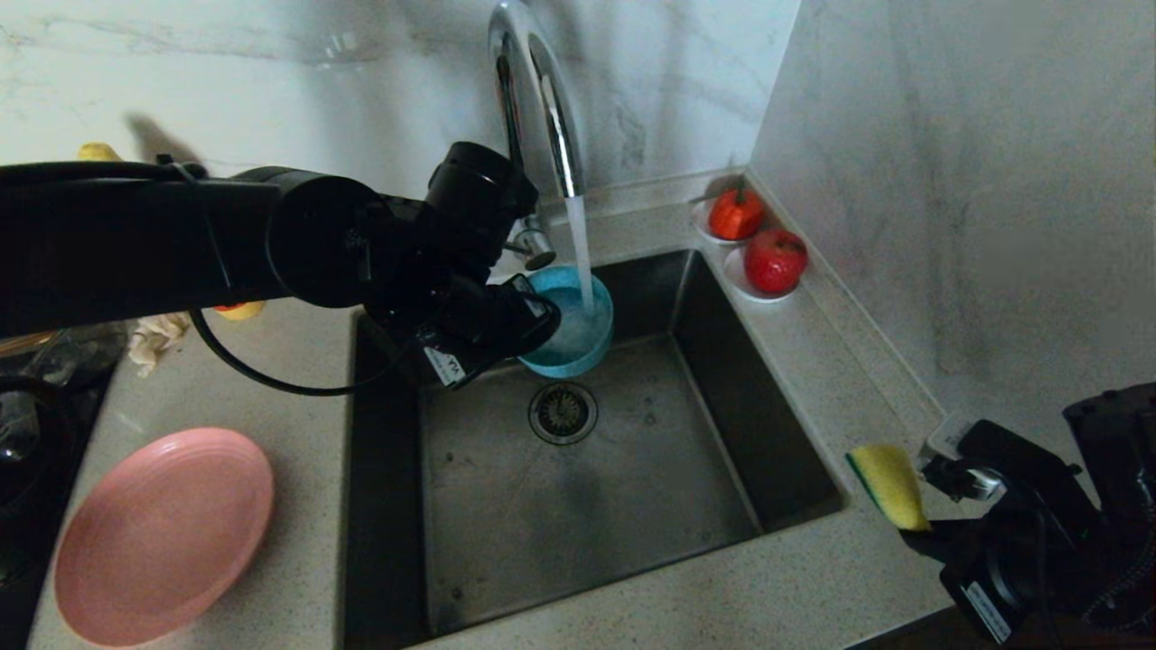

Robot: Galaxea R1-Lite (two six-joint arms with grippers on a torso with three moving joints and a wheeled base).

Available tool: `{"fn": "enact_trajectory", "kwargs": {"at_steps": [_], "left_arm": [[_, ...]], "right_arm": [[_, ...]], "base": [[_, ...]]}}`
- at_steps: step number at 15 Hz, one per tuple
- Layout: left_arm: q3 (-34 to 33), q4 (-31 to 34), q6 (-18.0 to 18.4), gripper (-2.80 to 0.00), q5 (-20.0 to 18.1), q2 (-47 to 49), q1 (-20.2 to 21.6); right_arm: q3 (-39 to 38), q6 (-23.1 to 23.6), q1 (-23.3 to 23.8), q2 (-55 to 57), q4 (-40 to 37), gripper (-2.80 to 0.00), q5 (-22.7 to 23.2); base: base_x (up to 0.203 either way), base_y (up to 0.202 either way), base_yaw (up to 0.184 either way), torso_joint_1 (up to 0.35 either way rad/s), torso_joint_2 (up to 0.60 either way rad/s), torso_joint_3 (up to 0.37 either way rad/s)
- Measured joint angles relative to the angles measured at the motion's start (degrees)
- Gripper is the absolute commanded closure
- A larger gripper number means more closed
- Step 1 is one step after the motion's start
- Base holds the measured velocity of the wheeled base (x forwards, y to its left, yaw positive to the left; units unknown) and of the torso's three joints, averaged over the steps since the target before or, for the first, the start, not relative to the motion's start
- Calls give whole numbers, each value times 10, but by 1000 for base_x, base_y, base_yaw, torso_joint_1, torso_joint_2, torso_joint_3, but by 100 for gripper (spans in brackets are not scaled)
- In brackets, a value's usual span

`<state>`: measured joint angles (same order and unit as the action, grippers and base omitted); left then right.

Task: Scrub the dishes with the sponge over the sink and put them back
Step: Wash the bowl

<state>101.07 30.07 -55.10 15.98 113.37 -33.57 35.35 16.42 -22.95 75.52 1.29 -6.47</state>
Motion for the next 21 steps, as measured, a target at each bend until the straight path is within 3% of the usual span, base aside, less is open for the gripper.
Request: {"fn": "enact_trajectory", "kwargs": {"at_steps": [6,10,12,14,17,21], "left_arm": [[-34,-1,11,0,10,-15,-7],[-68,-2,45,0,100,-25,-7],[-74,-2,68,0,107,-43,-7],[-77,-2,106,0,124,-63,-6],[-84,-4,179,0,193,-81,-5],[-96,-5,269,0,206,-115,-6]], "right_arm": [[-2,0,-2,0,1,0,1],[-2,0,-2,-2,0,0,9],[-3,0,-2,-5,0,0,9],[-2,-1,-1,-11,-1,0,18],[-4,-1,-3,-19,-3,0,25],[-10,-11,-8,-24,-2,0,35]], "base": [[0,0,0,0,0,0],[0,0,0,0,0,0],[0,0,0,0,0,0],[0,0,0,0,0,0],[0,0,0,0,0,0],[0,0,0,0,0,0]]}}
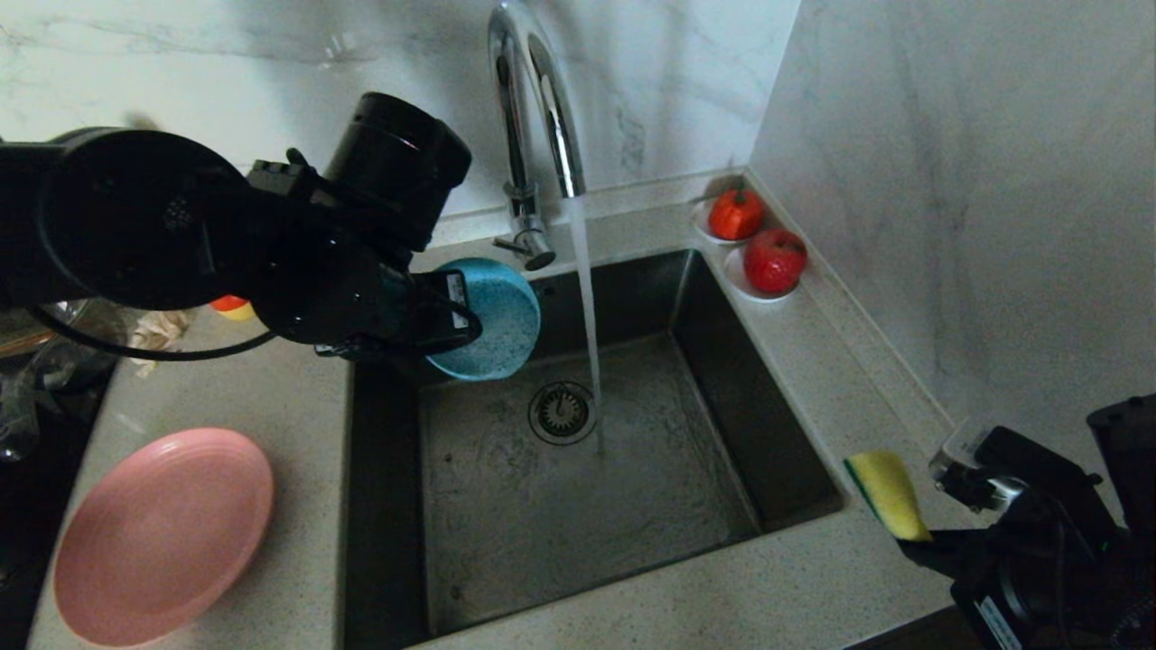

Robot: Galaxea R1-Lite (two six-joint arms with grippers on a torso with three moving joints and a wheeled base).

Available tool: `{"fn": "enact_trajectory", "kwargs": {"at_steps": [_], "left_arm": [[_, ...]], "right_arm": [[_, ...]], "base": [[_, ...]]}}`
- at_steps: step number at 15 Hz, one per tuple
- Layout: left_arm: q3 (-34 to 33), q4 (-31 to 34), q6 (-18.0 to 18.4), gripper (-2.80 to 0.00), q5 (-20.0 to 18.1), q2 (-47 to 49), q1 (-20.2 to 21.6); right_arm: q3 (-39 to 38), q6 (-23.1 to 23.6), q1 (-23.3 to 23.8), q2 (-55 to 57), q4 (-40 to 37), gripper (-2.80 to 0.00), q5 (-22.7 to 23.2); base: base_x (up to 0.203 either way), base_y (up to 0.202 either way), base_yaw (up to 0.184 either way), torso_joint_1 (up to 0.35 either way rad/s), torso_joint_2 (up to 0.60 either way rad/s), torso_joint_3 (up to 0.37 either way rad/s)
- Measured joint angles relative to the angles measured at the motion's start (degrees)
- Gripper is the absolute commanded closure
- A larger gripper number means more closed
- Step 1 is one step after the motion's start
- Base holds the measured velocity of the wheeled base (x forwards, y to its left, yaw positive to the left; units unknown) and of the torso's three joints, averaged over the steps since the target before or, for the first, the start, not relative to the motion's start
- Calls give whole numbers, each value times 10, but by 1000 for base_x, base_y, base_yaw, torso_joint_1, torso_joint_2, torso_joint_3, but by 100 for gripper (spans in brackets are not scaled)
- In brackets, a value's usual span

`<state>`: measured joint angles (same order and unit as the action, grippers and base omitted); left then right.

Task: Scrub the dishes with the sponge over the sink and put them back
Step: Wash the bowl

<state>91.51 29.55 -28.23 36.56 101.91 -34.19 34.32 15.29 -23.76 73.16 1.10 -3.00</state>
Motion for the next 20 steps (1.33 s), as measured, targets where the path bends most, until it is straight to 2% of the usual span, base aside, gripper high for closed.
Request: {"fn": "enact_trajectory", "kwargs": {"at_steps": [6,10,16,20], "left_arm": [[-37,0,159,0,11,-51,0],[-40,-6,232,0,43,-67,0],[-61,-107,346,0,62,-97,-1],[-98,-205,443,0,59,-123,-1]], "right_arm": [[-6,-1,-1,-2,0,0,5],[-16,-3,0,-9,1,0,7],[-18,-2,0,-21,0,0,6],[-18,-2,0,-22,1,0,8]], "base": [[0,0,0,0,0,0],[0,0,0,0,0,0],[0,0,0,0,0,0],[0,0,0,0,0,0]]}}
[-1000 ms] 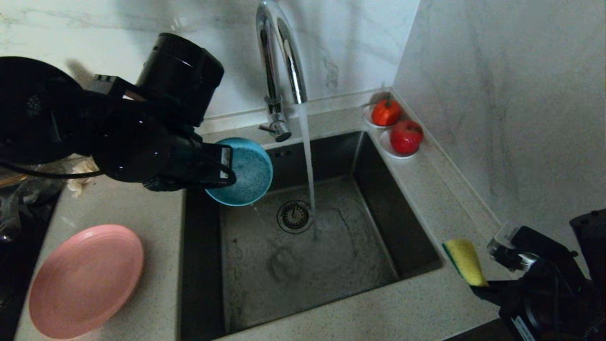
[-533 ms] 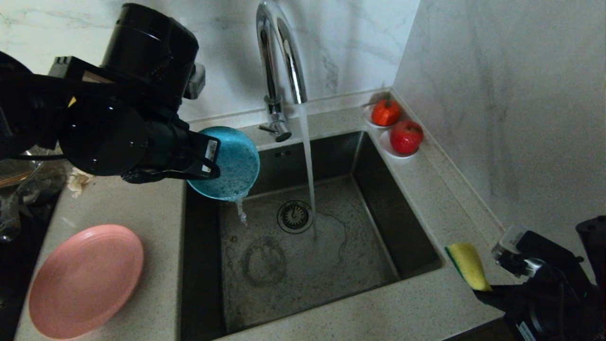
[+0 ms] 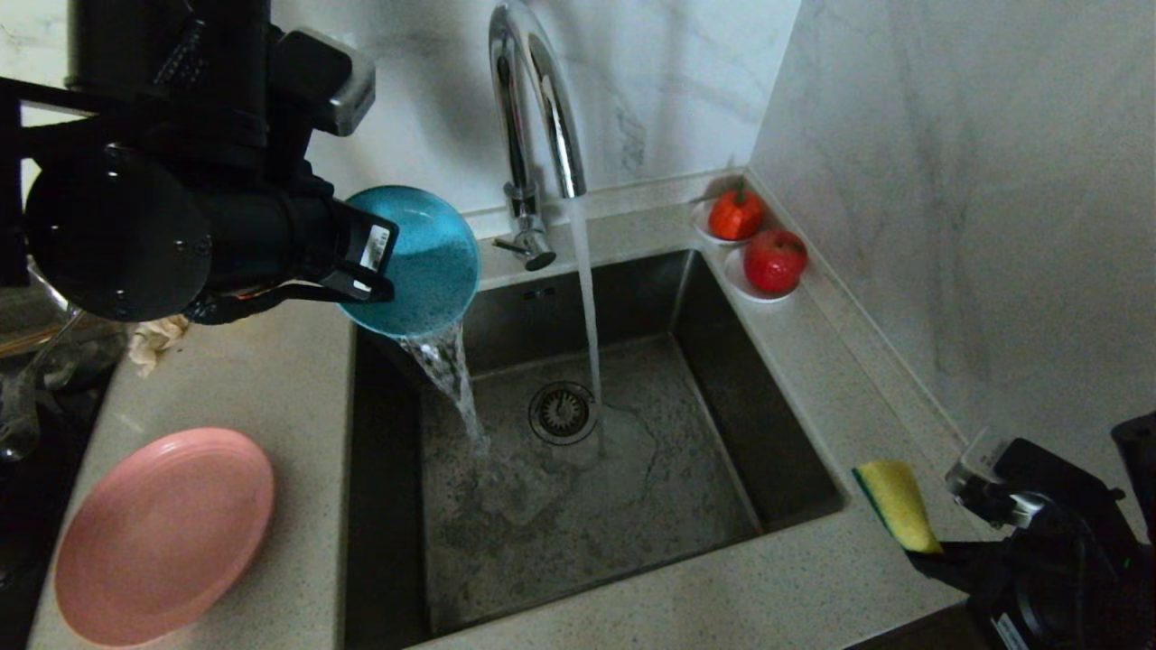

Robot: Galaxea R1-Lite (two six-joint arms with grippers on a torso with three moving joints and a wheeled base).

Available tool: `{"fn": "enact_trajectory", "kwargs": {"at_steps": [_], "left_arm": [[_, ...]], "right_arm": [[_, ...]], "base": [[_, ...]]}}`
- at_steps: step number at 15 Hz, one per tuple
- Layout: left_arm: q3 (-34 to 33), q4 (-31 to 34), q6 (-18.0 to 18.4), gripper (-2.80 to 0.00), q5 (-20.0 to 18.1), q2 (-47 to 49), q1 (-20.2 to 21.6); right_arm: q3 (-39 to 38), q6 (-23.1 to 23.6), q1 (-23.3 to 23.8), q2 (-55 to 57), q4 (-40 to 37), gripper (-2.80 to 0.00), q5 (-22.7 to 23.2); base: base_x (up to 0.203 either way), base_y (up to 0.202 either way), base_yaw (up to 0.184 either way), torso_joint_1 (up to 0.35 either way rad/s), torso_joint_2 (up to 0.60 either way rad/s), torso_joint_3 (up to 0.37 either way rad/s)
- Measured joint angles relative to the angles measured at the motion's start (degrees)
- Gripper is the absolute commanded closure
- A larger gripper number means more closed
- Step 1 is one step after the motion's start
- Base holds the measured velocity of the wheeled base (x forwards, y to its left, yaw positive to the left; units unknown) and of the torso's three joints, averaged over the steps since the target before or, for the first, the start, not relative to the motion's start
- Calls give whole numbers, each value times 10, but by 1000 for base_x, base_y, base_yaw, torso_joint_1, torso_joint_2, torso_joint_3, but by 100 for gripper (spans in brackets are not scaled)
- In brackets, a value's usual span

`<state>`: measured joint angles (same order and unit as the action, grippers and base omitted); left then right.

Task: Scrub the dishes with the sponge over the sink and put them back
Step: Wash the bowl

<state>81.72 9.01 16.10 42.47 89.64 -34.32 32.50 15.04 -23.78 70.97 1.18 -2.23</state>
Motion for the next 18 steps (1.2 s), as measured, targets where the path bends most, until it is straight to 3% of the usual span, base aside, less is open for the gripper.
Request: {"fn": "enact_trajectory", "kwargs": {"at_steps": [4,8,18], "left_arm": [[-63,-150,101,0,-21,-15,-10],[-126,-272,171,0,-55,-29,-18],[-254,-482,243,0,-95,-44,-22]], "right_arm": [[1,-4,0,3,0,0,1],[1,-6,0,5,0,0,2],[3,-6,0,13,1,0,3]], "base": [[0,0,0,0,0,0],[0,0,0,0,0,0],[0,0,0,0,0,0]]}}
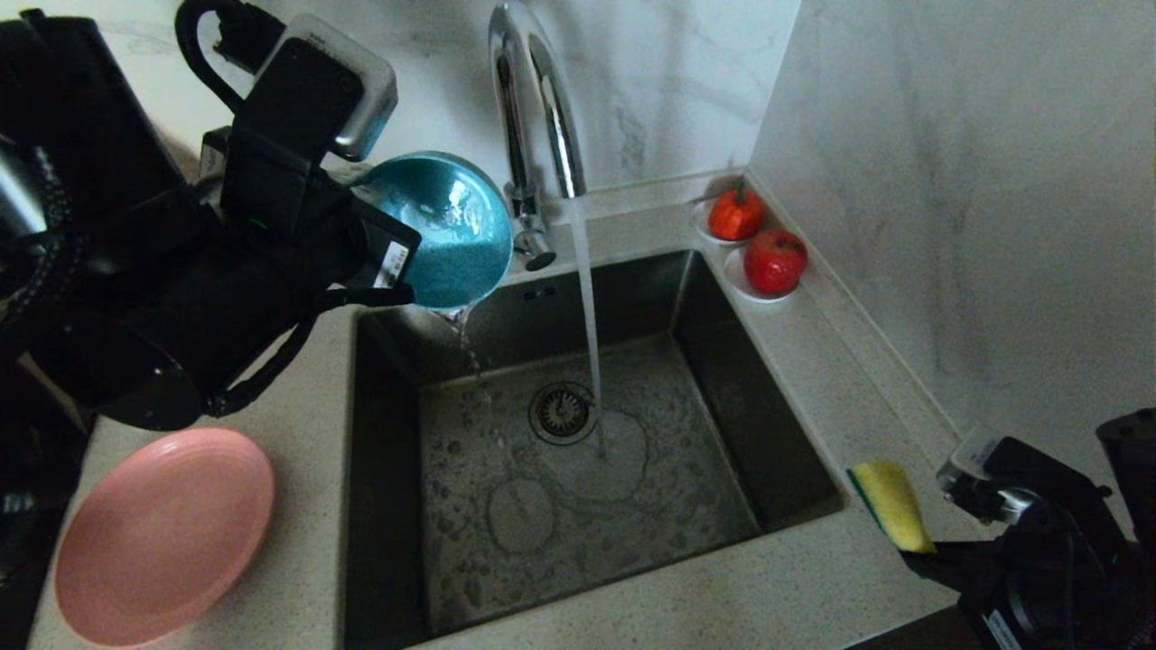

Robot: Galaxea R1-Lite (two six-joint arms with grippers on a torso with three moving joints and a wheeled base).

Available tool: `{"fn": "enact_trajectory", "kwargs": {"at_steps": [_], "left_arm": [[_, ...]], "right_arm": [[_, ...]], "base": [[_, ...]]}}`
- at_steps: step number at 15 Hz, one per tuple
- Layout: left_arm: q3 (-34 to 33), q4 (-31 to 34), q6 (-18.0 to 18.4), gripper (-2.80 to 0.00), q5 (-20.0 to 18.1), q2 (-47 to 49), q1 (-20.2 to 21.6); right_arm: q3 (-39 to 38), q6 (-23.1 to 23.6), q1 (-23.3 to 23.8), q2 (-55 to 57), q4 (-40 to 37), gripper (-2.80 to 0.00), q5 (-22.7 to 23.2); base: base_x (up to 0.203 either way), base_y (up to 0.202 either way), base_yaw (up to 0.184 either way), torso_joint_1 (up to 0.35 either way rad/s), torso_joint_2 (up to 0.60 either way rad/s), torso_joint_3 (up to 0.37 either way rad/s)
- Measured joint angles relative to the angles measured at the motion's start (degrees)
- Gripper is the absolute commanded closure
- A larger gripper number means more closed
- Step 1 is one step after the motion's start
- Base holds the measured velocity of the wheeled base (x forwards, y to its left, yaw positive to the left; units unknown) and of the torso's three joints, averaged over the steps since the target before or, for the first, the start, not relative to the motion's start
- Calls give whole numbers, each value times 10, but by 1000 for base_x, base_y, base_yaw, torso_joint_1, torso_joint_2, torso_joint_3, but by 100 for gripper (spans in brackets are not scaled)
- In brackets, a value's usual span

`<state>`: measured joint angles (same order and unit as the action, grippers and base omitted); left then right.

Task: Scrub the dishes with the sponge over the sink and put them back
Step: Wash the bowl

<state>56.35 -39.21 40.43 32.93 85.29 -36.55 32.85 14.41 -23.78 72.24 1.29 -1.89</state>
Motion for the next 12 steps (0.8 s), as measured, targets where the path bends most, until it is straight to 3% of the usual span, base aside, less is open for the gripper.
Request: {"fn": "enact_trajectory", "kwargs": {"at_steps": [7,12], "left_arm": [[-133,-185,14,0,-1,19,0],[-186,-337,16,0,0,54,1]], "right_arm": [[3,-1,7,11,0,0,10],[7,0,9,16,1,0,11]], "base": [[0,0,0,0,0,0],[0,0,0,0,0,0]]}}
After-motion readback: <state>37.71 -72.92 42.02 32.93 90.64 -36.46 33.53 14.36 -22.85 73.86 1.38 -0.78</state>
